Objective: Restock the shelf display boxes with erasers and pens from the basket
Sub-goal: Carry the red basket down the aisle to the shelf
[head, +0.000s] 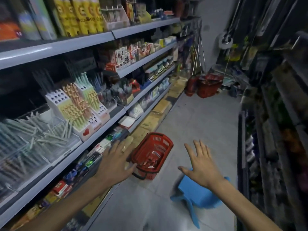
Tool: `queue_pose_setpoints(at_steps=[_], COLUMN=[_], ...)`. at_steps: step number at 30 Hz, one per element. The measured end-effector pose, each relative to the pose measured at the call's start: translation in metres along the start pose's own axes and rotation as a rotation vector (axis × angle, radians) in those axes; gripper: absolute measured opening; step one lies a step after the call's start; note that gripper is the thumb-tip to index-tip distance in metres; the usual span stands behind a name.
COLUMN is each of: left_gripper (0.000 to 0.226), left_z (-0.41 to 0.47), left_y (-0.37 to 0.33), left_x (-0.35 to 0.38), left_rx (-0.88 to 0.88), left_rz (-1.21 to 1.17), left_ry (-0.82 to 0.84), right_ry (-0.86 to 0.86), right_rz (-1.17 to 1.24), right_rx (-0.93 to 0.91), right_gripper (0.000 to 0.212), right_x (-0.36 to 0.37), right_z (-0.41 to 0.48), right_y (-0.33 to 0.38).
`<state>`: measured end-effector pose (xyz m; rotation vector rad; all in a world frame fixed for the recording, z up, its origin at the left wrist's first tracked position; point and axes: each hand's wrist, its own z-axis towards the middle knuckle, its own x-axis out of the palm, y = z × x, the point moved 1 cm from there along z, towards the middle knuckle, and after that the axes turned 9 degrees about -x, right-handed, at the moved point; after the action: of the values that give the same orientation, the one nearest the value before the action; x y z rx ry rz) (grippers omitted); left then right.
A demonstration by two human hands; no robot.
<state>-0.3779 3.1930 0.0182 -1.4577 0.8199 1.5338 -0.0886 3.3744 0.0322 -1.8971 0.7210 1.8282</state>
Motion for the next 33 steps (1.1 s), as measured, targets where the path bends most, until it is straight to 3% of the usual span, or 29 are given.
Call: queue_pose_setpoints(at_steps=[11, 23, 33], left_gripper=[0.078, 0.075, 0.077], left_z=[0.223, 0.324, 0.353], left_y=[0.042, 0.068, 0.042], left_x=[0.028, 0.049, 0.151], left_rx=[-0.093, -0.173, -0.607], left_rz=[0.023, 0.031, 0.044], left_ry=[0.035, 0.021, 0.111], right_ry=[0.059, 0.116, 0.231], right_rz=[-0.06, -0.114, -0.03], right_rx=[-0.153, -0.394, -0.861], right_gripper=[0.108, 0.104, 0.1], right_x=[-0.011, -0.017, 0.072], right_z=[0.25, 0.443, 0.602], right_y=[-0.079, -0.102, -0.136])
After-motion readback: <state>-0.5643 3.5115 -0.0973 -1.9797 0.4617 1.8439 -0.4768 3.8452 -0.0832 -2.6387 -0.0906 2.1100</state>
